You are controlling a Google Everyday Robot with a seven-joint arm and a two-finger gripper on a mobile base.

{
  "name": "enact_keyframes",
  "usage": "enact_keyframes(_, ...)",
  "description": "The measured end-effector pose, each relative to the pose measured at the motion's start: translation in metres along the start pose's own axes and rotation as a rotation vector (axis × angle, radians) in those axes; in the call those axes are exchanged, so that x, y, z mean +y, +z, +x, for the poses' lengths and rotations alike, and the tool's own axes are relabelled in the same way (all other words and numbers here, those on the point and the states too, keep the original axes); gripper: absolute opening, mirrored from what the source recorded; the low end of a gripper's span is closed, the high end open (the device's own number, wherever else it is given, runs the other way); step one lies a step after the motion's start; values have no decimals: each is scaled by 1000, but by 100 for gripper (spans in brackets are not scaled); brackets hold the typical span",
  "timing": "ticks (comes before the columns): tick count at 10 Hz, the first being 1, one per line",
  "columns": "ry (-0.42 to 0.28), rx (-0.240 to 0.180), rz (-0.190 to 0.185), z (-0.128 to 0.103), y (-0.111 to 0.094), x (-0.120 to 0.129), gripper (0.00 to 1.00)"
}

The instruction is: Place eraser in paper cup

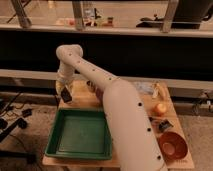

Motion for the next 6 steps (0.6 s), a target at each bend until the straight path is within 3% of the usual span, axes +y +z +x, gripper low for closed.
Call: enact_keyframes(6, -11, 20, -9, 15, -4, 13, 13)
